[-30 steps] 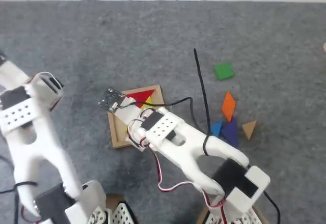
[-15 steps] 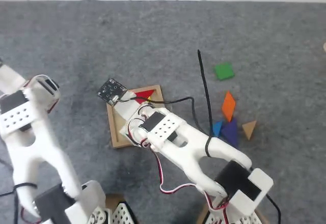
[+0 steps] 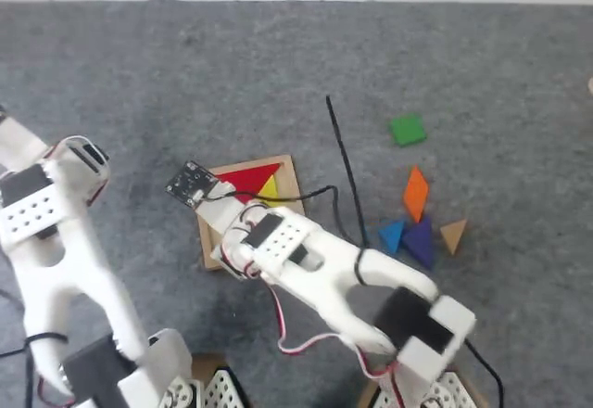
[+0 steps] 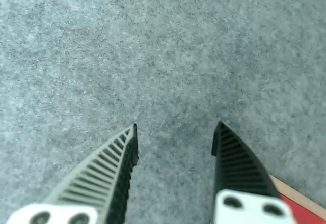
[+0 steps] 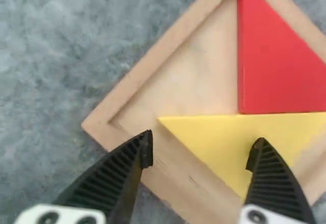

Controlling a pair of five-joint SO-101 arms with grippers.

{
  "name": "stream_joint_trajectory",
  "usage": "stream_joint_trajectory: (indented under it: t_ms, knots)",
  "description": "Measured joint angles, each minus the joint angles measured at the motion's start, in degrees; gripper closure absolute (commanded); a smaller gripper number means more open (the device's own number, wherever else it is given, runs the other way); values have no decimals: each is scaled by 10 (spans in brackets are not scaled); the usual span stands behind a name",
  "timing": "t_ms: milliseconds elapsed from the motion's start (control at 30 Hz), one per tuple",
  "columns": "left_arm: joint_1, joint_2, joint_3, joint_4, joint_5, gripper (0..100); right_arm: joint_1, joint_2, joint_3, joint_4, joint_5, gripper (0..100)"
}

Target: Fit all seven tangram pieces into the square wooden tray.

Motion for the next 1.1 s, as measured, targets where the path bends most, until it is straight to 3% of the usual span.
stream_joint_trajectory:
  t_ms: [200, 467, 833, 1100]
  knots:
    - [0, 0, 0, 0, 0, 766, 3, 54, -105, 93, -2, 699]
    - [0, 0, 0, 0, 0, 766, 18, 58, -120, 113, 12, 699]
    - [0, 0, 0, 0, 0, 766, 18, 54, -120, 135, 182, 699]
    - [0, 0, 2, 0, 0, 767, 31, 33, -120, 215, 390, 697]
